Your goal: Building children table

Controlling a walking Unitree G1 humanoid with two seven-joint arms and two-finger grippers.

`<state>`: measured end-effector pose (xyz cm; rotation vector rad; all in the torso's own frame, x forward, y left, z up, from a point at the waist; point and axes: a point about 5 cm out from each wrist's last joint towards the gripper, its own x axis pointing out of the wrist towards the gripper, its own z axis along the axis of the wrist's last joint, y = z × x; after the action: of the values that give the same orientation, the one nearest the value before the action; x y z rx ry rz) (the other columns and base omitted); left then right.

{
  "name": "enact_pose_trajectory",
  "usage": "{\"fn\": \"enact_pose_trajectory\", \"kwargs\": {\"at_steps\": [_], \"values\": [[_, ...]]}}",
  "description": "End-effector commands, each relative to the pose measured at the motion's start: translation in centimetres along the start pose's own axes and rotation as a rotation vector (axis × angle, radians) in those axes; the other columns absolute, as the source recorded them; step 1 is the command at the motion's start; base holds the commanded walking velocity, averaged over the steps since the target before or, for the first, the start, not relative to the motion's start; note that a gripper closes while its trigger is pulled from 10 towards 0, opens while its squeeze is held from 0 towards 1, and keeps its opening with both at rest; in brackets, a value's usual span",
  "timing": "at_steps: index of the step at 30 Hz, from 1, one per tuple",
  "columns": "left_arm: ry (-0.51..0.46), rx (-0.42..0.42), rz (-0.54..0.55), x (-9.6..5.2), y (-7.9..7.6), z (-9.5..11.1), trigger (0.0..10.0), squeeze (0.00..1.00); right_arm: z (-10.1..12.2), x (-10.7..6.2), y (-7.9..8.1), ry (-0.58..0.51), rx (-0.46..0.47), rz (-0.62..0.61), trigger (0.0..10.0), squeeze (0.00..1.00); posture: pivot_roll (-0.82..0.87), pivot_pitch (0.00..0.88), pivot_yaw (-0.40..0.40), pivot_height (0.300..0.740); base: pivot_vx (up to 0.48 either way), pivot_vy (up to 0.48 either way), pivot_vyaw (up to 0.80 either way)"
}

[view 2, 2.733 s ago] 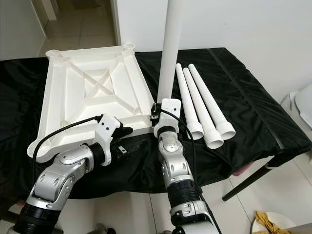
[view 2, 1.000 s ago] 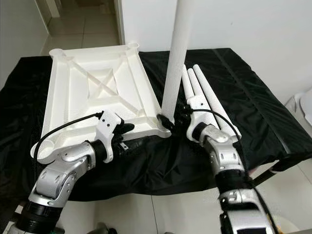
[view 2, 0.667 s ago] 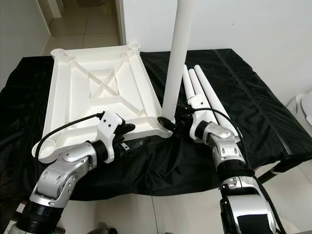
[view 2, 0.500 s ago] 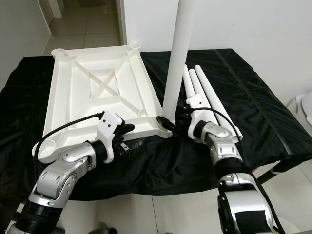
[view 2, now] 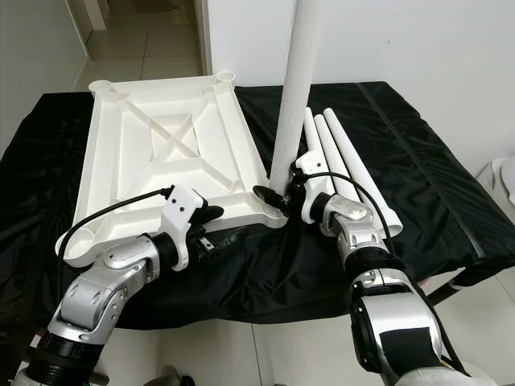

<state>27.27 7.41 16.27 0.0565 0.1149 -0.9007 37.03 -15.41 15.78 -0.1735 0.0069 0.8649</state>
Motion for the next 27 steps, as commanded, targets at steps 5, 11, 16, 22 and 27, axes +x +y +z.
{"fn": "enact_pose_trajectory", "kwargs": {"at_steps": [5, 11, 16, 22, 27], "values": [[0.012, -0.006, -0.009, -0.2, -0.1, -0.2, 10.0, 0.0, -1.0, 0.2, 0.6, 0.029, 0.022, 0.035, 0.0, 0.0, -0.04, 0.052, 0.022, 0.74, 0.0, 0.0, 0.0], [0.012, 0.001, -0.008, -0.2, 0.0, -0.1, 10.0, 0.0, -0.9, 0.4, 0.7, -0.005, 0.043, -0.021, 0.0, 0.0, -0.02, 0.05, 0.029, 0.74, 0.0, 0.0, 0.0], [0.007, 0.004, 0.001, -0.2, 0.1, 0.0, 10.0, 0.0, -0.8, 0.8, 0.7, -0.044, 0.058, -0.156, 0.0, 0.0, -0.02, 0.047, 0.027, 0.74, 0.0, 0.0, 0.0], [0.011, 0.003, -0.002, -0.3, 0.0, 0.0, 10.0, 0.0, -0.5, 1.6, 1.9, -0.111, 0.082, -0.215, 0.0, 0.0, -0.02, 0.049, 0.027, 0.74, 0.0, 0.0, 0.0], [0.009, 0.003, -0.001, -0.2, 0.1, 0.0, 10.0, 0.0, -0.6, 2.3, 2.7, -0.128, 0.161, -0.385, 0.0, 0.0, -0.03, 0.048, 0.022, 0.74, 0.0, 0.0, 0.0]]}}
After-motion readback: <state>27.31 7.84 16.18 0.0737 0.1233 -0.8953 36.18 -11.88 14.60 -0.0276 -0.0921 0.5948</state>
